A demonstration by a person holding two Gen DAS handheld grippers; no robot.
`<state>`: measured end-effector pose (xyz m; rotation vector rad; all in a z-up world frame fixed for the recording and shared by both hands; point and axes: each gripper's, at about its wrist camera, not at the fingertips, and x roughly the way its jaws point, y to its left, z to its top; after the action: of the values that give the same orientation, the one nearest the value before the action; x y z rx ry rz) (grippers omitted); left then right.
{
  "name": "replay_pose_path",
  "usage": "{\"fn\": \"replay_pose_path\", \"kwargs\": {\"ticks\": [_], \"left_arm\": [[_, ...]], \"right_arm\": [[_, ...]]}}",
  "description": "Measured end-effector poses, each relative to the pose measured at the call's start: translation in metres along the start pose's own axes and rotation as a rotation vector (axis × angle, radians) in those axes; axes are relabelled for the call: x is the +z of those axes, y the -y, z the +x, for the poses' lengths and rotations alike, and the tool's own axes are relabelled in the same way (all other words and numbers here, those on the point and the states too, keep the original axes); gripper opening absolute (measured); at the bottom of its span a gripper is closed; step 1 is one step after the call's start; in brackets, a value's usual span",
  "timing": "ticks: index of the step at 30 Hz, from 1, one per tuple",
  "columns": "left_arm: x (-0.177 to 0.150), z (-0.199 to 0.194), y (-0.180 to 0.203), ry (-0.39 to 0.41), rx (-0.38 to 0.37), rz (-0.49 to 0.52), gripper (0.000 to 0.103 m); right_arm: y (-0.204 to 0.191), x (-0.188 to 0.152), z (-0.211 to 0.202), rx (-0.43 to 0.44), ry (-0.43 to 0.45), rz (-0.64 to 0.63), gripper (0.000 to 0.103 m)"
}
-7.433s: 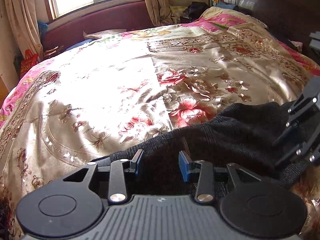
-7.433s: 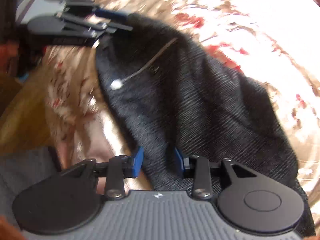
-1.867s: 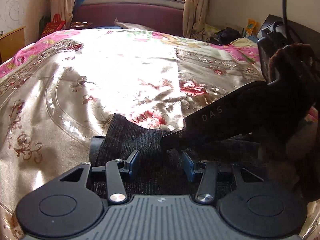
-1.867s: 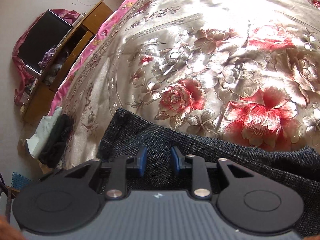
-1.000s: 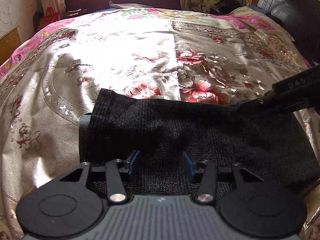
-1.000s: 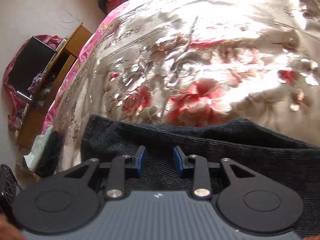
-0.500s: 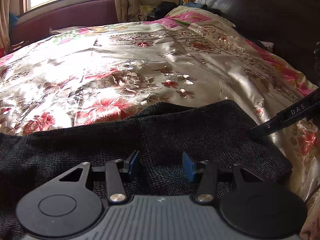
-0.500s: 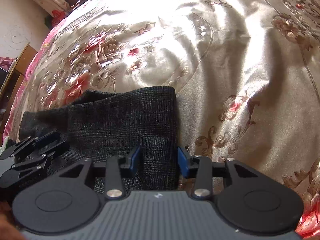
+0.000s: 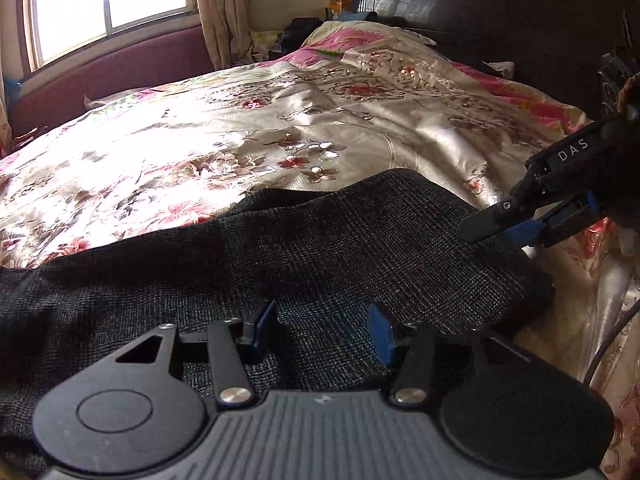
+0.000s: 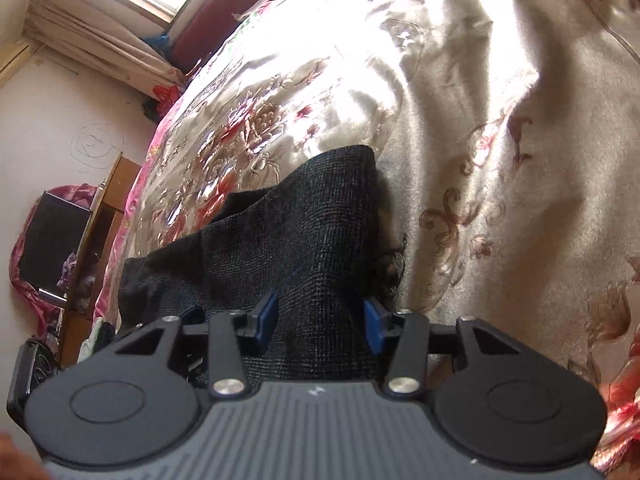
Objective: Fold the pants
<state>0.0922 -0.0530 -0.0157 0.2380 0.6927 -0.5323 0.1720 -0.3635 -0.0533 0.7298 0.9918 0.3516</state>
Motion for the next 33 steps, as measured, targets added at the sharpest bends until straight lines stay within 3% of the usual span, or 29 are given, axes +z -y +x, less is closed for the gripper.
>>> {"fn": "replay_pose_path", "kwargs": {"ticks": [4, 8, 10, 11, 12, 14, 19, 22, 23, 25, 26, 27, 31, 33], "left_arm": [[-0.003, -0.001, 0.009, -0.004, 0.012, 0.028, 0.064], [-0.001, 0.000, 0.012, -0.015, 0.014, 0.022, 0.064], [0.000, 0.000, 0.013, -0.021, 0.009, 0.019, 0.064], [0.000, 0.000, 0.013, -0.024, 0.012, 0.027, 0.064], [0.001, -0.001, 0.013, -0.025, 0.010, 0.033, 0.064], [0.000, -0.002, 0.014, -0.026, -0.006, 0.043, 0.064], [0.004, 0.002, 0.017, -0.034, -0.003, 0.053, 0.064], [0.005, 0.004, 0.020, -0.034, -0.007, 0.054, 0.064], [0.005, 0.005, 0.021, -0.035, -0.005, 0.058, 0.064], [0.004, 0.004, 0.021, -0.040, 0.000, 0.068, 0.064], [0.005, 0.003, 0.022, -0.037, -0.002, 0.075, 0.064], [0.005, 0.001, 0.022, -0.034, -0.005, 0.081, 0.064], [0.005, 0.009, 0.022, -0.055, -0.025, 0.075, 0.064], [0.006, 0.013, 0.025, -0.061, -0.023, 0.086, 0.064]], "right_arm": [[-0.002, -0.003, 0.008, -0.001, 0.015, -0.029, 0.048], [-0.004, 0.000, 0.024, 0.043, 0.020, -0.016, 0.064], [-0.003, -0.001, 0.017, 0.052, 0.033, 0.010, 0.060], [-0.003, -0.003, 0.010, 0.086, 0.040, 0.021, 0.045], [-0.001, -0.006, 0.001, 0.133, 0.049, 0.041, 0.038], [0.003, -0.009, -0.011, 0.196, 0.068, 0.068, 0.038], [0.015, -0.001, 0.013, 0.102, 0.036, 0.079, 0.038], [0.016, 0.005, 0.026, 0.150, 0.026, 0.110, 0.044], [0.015, 0.006, 0.029, 0.165, 0.028, 0.111, 0.051], [0.009, 0.004, 0.026, 0.150, 0.028, 0.117, 0.046], [0.006, 0.000, 0.020, 0.162, 0.032, 0.116, 0.026], [0.003, -0.004, 0.011, 0.187, 0.046, 0.106, 0.016], [-0.010, -0.007, 0.014, 0.197, 0.069, 0.070, 0.016], [-0.010, -0.003, 0.039, 0.195, 0.028, 0.108, 0.025]]}}
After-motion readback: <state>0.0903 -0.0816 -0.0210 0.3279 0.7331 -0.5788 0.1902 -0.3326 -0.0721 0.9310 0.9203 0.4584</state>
